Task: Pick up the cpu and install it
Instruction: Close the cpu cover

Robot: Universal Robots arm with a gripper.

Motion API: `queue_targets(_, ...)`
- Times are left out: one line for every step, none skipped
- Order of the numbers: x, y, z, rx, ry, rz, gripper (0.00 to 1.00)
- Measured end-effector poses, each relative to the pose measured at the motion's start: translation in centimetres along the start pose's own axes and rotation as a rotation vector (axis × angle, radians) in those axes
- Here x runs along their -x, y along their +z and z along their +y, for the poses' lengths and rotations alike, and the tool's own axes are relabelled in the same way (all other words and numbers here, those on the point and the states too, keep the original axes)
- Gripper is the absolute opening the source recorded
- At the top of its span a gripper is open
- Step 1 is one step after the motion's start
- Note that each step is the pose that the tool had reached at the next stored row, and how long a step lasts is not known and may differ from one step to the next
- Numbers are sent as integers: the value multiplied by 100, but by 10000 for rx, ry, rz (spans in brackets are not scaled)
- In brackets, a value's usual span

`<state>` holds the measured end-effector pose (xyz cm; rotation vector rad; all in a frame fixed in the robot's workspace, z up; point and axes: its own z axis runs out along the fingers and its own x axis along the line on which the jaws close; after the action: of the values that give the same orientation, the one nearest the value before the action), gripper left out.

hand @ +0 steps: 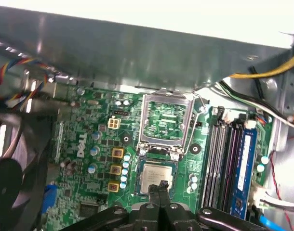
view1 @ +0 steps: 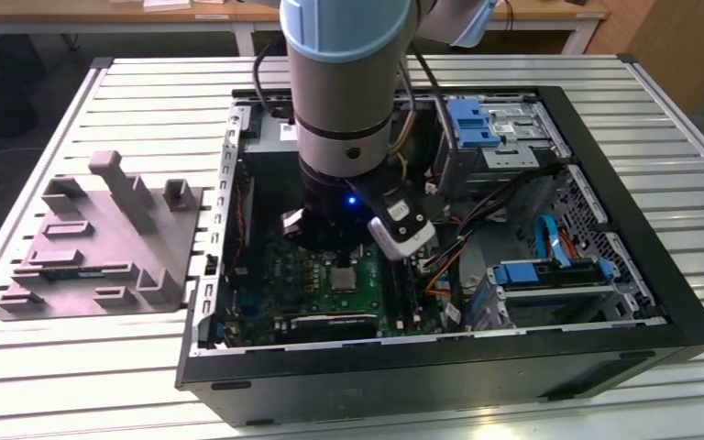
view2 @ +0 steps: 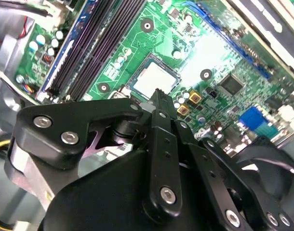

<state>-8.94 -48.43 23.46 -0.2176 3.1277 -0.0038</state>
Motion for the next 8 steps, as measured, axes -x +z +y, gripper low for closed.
queue_targets(0, 1, 0, 1, -178, -1, 11)
queue_targets(0, 1, 0, 3, -359, -1, 11)
queue_targets(0, 2, 0, 3, -527, -1, 11)
queue_targets(0, 2, 0, 3, -671, -1, 11)
queue_targets(0, 2, 0, 4, -796, -1, 11)
queue_targets(-1, 2, 0, 5, -866, -2, 11)
queue_targets(0, 2, 0, 5, -892, -2, 11)
queue_targets(0, 2, 0, 5, -896, -2, 11)
